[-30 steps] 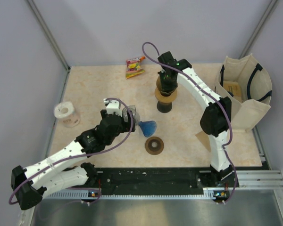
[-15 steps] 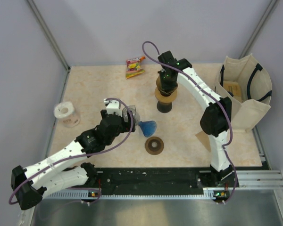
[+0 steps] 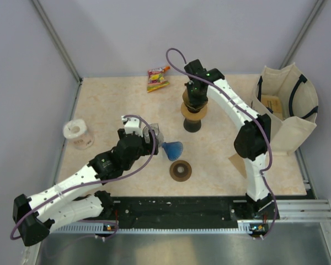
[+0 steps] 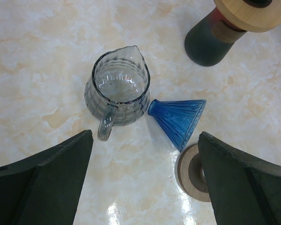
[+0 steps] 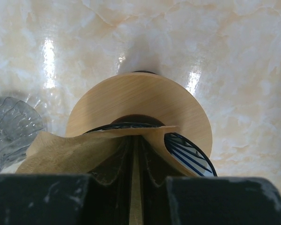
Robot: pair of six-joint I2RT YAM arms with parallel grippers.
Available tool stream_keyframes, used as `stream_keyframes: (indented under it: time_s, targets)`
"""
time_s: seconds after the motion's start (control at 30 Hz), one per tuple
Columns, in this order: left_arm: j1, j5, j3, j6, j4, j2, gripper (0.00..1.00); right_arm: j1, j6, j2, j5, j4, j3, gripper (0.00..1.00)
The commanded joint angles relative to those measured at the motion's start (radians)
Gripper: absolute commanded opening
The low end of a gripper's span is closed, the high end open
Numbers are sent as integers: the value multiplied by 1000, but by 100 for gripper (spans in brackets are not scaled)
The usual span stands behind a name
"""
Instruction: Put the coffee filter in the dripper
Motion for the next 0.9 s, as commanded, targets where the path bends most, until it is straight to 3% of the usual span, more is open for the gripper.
stream_keyframes:
  time_s: [0.0,0.57,0.73,0.87]
  targets:
    - [4,5,-6,8,41,-16,99,19,-2,-63,28,-3,63,9]
    - [4,8,-5,8,43,-17,99,20,-3,-124,29,-3,109,9]
    - [6,9,-2,5,44,-22,99,19,-2,-207,24,22,112,9]
    - [6,9,-2,2,43,-27,99,20,8,-323,28,86,21,9]
